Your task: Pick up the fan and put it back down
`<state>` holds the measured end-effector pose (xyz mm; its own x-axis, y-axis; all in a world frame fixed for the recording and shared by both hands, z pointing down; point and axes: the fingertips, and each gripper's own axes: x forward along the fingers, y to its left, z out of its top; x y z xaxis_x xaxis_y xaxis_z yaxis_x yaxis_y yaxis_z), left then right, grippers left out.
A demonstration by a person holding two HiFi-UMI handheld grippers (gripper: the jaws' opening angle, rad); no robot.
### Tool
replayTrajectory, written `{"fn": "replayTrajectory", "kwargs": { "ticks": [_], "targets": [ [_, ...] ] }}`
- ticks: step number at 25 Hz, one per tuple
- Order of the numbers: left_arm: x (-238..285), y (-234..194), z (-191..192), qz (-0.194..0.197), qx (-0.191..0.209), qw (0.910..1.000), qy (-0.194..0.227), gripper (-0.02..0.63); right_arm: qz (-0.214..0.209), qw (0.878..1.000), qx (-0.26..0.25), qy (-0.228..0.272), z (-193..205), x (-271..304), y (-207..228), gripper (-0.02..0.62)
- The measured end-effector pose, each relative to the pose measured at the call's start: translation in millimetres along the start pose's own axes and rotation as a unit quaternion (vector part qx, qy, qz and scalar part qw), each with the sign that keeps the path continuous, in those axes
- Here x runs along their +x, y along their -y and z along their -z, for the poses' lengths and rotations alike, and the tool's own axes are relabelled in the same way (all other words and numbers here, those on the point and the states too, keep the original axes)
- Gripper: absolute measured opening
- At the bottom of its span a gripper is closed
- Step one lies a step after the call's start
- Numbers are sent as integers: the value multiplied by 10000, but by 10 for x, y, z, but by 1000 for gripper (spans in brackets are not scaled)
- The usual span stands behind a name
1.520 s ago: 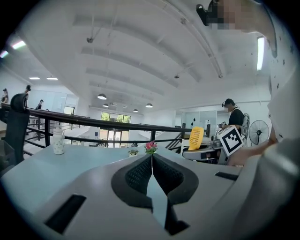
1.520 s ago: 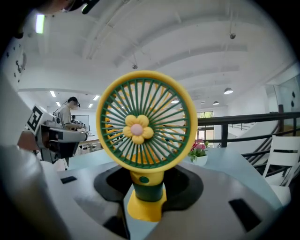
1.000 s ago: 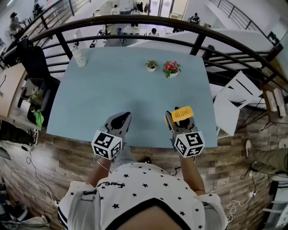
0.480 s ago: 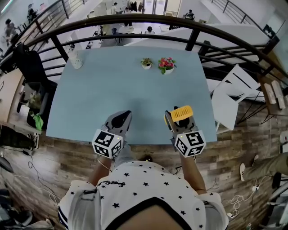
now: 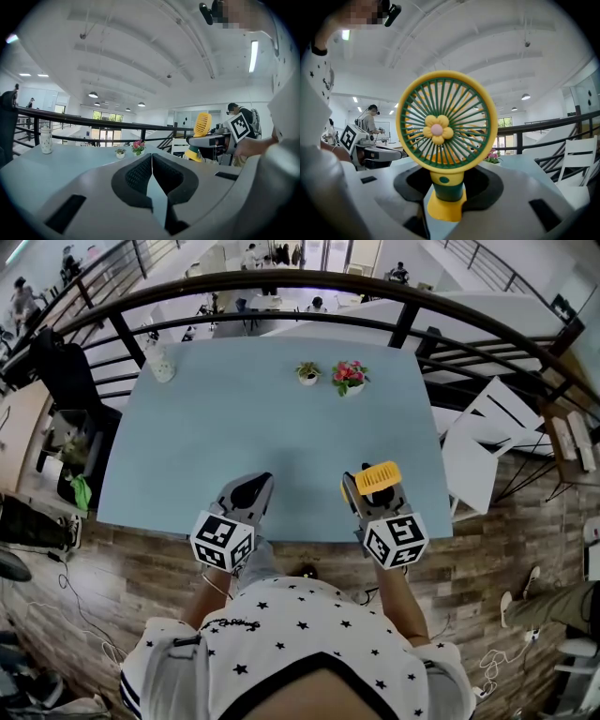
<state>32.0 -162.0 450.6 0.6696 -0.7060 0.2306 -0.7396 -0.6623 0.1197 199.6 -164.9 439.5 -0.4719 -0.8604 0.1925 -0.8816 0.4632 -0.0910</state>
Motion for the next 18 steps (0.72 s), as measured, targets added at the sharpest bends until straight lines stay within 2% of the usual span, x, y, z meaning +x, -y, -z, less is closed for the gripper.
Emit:
{"fn": "replayTrajectory", "kwargs": {
  "ticks": [18],
  "targets": [
    [-69, -26, 15, -6, -8, 10000, 44, 29, -31, 10000, -9, -2, 32, 32, -57, 170]
  ]
}}
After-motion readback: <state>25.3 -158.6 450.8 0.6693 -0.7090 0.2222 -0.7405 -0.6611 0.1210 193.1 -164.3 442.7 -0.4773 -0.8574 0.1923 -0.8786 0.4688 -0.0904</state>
